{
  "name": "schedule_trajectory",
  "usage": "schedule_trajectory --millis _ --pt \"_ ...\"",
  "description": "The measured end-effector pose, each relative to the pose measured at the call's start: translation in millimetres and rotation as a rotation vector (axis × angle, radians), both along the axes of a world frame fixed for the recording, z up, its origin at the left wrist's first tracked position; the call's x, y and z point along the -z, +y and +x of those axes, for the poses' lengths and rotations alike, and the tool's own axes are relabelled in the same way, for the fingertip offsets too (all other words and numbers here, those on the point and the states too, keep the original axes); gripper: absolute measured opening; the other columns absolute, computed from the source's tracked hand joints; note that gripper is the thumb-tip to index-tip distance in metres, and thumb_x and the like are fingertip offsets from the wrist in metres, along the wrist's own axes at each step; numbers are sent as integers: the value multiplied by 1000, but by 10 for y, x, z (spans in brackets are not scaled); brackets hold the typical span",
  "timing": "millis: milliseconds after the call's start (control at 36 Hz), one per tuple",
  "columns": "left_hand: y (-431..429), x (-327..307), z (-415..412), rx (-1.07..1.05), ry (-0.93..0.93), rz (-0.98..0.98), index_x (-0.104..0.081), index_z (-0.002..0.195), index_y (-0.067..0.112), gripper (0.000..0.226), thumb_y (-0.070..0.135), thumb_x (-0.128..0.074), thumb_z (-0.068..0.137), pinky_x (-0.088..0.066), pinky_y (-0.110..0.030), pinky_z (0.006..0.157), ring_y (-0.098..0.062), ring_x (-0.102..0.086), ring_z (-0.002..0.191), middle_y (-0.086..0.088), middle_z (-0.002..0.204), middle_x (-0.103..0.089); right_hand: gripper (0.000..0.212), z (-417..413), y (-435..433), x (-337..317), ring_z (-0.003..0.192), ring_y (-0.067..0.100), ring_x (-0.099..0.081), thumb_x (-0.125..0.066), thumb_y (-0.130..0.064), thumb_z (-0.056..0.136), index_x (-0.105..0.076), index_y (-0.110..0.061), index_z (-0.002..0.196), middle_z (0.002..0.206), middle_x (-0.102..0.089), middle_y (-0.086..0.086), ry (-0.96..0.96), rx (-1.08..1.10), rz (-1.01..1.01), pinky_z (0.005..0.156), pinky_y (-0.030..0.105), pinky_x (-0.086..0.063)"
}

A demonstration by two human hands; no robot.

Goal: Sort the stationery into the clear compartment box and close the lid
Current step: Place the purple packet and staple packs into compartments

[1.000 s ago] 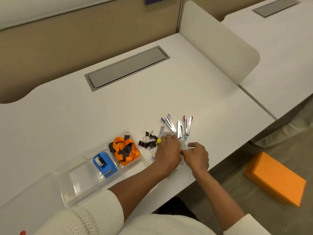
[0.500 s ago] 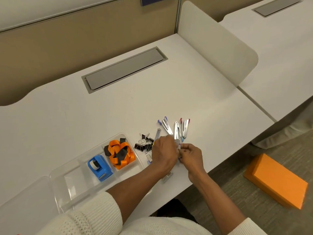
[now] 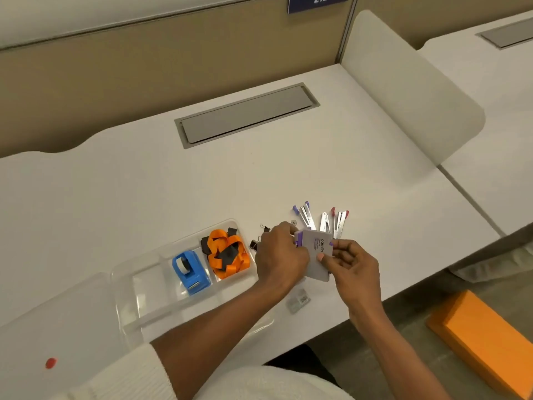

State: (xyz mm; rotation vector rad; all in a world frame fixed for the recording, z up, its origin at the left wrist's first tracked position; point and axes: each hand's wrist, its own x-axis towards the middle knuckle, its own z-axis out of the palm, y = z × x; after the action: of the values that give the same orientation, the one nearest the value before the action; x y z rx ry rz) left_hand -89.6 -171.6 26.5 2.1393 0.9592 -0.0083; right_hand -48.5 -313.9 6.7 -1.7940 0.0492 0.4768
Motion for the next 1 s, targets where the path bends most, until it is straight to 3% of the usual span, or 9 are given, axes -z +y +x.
schedule_trajectory --millis 139,306,472,556,694,833,889,944,1000 --pt "338 -126 -530 -107 -75 -16 -65 120 20 34 29 -77 90 -45 -6 49 -9 -67 88 8 111 -75 26 -191 214 -170 90 4 -73 -82 -29 84 -66 -31 104 95 -76 -14 -53 -94 -37 72 20 -63" --pt "733 -162 -1329 -335 -86 -100 -64 126 19 48 30 -84 84 -65 -35 79 -23 -72 100 0 117 -73 35 -468 476 -265 85 10 -72 -79 -37 86 -62 -29 115 106 -73 -11 -99 -404 -235 75 28 -65" --pt "893 -118 -1926 -468 -114 -243 -62 117 27 40 33 -80 82 -60 -25 72 -22 -73 99 -1 116 -74 51 -822 741 -75 92 10 -70 -74 -36 92 -46 -32 134 118 -72 -5 -234 -747 -561 78 24 -60" --pt "910 -111 -2061 -508 -118 -307 -61 116 29 48 46 -75 73 -60 -24 72 -19 -74 98 2 113 -74 56 -990 858 41 107 14 -71 -73 -31 93 -43 -30 140 127 -69 -3 -267 -805 -600 84 32 -61" --pt "895 -81 -2154 -543 -132 -404 -62 118 25 47 41 -77 77 -64 -37 84 -22 -74 103 3 112 -74 63 -1208 898 169 114 17 -67 -70 -41 94 -39 -24 146 134 -63 1 -511 -912 -724 91 32 -58" --pt "903 -49 -2221 -562 -146 -467 -63 109 30 31 32 -79 83 -60 -24 74 -14 -76 94 7 105 -76 45 -1315 830 50 81 19 -71 -94 -31 69 -69 -15 104 95 -72 5 -834 -825 -779 56 34 -60" --pt "907 -38 -2238 -559 -150 -498 -64 109 28 36 39 -79 78 -61 -26 75 -14 -76 94 8 104 -76 35 -1308 849 -13 84 19 -71 -90 -31 74 -71 -15 99 94 -73 4 -885 -775 -754 56 34 -59" --pt "913 -20 -2243 -546 -149 -527 -64 110 27 44 44 -76 72 -61 -25 74 -14 -77 94 9 103 -77 33 -1276 899 -94 94 13 -70 -74 -44 88 -70 -19 109 104 -73 -3 -709 -772 -618 70 28 -60" --pt "920 1 -2229 -518 -144 -555 -65 110 29 38 40 -77 75 -62 -22 71 -13 -77 93 8 103 -78 50 -1239 953 -137 98 3 -68 -61 -60 87 -62 -27 124 111 -70 -13 -342 -778 -468 76 15 -56"
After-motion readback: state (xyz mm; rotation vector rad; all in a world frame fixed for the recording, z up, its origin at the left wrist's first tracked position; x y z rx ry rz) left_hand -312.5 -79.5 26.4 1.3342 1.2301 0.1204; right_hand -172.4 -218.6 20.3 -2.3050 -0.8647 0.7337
